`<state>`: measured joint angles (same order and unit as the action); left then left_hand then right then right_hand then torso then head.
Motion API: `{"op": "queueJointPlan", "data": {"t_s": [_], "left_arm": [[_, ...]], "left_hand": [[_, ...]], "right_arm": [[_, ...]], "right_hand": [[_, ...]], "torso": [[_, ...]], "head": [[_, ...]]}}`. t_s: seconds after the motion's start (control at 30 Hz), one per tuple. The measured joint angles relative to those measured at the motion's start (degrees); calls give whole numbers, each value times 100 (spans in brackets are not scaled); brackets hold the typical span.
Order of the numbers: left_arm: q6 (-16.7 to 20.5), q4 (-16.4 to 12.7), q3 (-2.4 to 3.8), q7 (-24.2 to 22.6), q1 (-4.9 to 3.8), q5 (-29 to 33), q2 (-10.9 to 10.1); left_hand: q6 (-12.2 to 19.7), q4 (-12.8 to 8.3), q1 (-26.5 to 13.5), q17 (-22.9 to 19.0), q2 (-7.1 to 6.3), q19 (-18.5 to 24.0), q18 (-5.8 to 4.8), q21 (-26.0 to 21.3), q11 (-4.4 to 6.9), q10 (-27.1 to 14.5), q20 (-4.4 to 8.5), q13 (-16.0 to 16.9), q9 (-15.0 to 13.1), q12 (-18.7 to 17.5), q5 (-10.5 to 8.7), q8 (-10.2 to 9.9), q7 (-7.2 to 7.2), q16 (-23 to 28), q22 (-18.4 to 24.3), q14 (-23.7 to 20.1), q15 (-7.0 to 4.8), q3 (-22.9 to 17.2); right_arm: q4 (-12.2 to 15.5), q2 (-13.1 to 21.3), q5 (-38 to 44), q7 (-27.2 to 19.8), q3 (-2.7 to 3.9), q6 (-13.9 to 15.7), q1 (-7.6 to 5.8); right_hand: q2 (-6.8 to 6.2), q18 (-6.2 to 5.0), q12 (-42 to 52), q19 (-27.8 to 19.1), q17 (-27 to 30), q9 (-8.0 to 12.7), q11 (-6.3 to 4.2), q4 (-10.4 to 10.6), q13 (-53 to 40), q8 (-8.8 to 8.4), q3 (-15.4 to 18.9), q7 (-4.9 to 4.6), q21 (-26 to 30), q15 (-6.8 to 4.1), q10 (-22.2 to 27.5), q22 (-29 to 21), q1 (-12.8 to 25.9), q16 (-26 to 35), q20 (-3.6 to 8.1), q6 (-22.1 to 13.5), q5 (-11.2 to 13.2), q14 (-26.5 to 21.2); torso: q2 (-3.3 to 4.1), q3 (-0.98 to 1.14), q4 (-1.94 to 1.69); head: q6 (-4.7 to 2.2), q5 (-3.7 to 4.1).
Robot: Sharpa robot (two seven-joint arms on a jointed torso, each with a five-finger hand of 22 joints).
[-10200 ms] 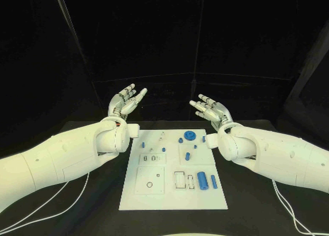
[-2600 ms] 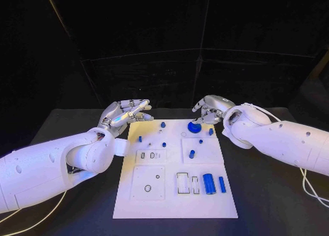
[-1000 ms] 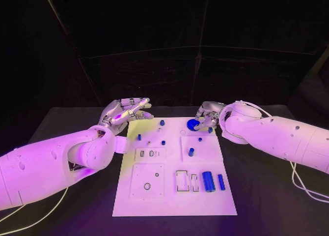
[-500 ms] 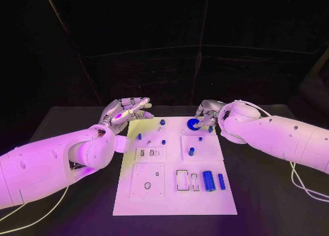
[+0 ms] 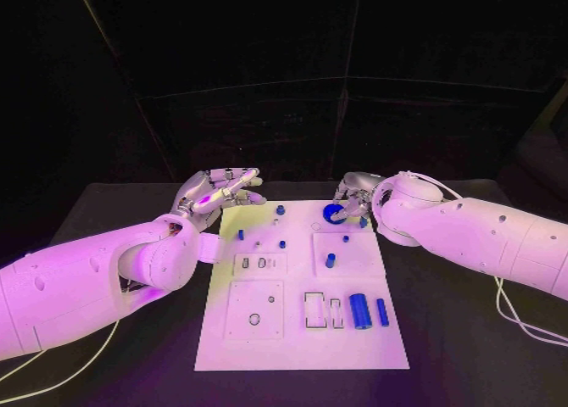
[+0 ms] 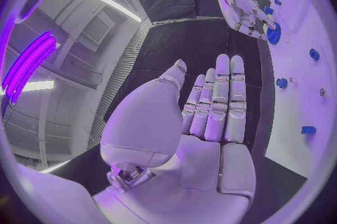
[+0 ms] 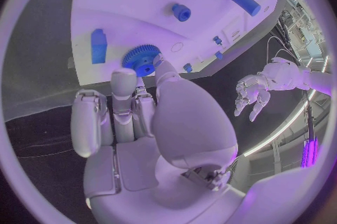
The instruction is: Assemble the parts on the task board
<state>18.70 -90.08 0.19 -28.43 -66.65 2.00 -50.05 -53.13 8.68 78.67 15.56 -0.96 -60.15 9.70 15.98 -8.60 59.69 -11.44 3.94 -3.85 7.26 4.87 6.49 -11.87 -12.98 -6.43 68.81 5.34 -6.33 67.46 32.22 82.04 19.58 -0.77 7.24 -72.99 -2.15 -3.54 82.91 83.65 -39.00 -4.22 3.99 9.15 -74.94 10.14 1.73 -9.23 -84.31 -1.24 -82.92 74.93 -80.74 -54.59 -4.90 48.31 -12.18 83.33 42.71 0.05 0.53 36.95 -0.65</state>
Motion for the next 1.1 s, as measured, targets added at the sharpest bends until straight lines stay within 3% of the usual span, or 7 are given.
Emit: {"op": "queueJointPlan", "data": {"t_s": [0.23, 0.4, 0.7, 0.87, 1.1], "left_arm": [[-5, -1, 0, 6, 0, 0, 2], [-7, -1, 0, 7, 0, 0, 5], [-8, 10, 0, 12, 0, 0, 6], [-9, 13, 0, 14, 0, -1, 3], [-9, 13, -1, 17, 0, -1, -5]], "left_hand": [[0, 0, 0, 0, 0, 0, 0, 0, 0, 0, 0, 0, 0, 0, 0, 0, 0, 0, 0, 0, 0, 0], [0, 0, 0, -1, 0, 0, 0, 0, 0, 0, 0, 0, 0, 0, 0, 0, 0, 0, 0, 0, 0, 0], [0, 0, 0, 2, 0, 1, 0, 0, 0, 0, -1, 0, 0, 0, 0, -5, 0, 0, -1, 0, 0, 0], [0, 0, 0, 9, 0, 1, 0, 0, 0, 0, -1, 0, 0, 0, 0, -22, 0, 0, 0, 0, 0, 0], [0, 0, 0, 8, 0, 3, 0, 0, 0, 0, -3, 0, 0, 0, 0, -22, 0, 0, 3, 0, 0, 0]], "right_arm": [[-33, -4, 10, -1, 5, -63, -6], [-75, -6, 14, -4, 10, -88, -14], [-70, -8, 42, -12, 13, -96, -18], [-35, -6, 100, -40, 9, -55, -16], [111, 21, 194, -144, -4, 180, 16]], "right_hand": [[1, 0, 28, 0, 0, 2, 10, -28, 0, 2, -28, 0, 0, 0, -31, 0, -1, 0, 0, -1, 22, 0], [107, 0, 29, 0, 0, 6, 0, -153, 0, 63, -117, 0, 0, 0, -41, 0, -108, 0, 0, 62, 118, 0], [180, -1, 30, 0, 1, 7, 0, -393, -20, 82, -356, 14, -22, 1, -41, -1, -338, 0, 0, 151, 162, -1], [241, -1, 52, 0, 1, 14, -22, -538, -34, 134, -502, 16, -22, 2, -62, -1, -412, 0, 0, 278, 209, -1], [265, -1, 141, 21, 1, 16, -62, -590, 13, 230, -702, 57, -62, 2, -103, -1, -461, 0, 21, 498, 233, -1]], "torso": [[0, 2, 1], [0, 3, 5], [0, 4, 5], [1, 3, 1], [1, 3, 1]], "head": [[13, -1], [27, 14], [38, 29], [44, 41], [44, 42]]}}
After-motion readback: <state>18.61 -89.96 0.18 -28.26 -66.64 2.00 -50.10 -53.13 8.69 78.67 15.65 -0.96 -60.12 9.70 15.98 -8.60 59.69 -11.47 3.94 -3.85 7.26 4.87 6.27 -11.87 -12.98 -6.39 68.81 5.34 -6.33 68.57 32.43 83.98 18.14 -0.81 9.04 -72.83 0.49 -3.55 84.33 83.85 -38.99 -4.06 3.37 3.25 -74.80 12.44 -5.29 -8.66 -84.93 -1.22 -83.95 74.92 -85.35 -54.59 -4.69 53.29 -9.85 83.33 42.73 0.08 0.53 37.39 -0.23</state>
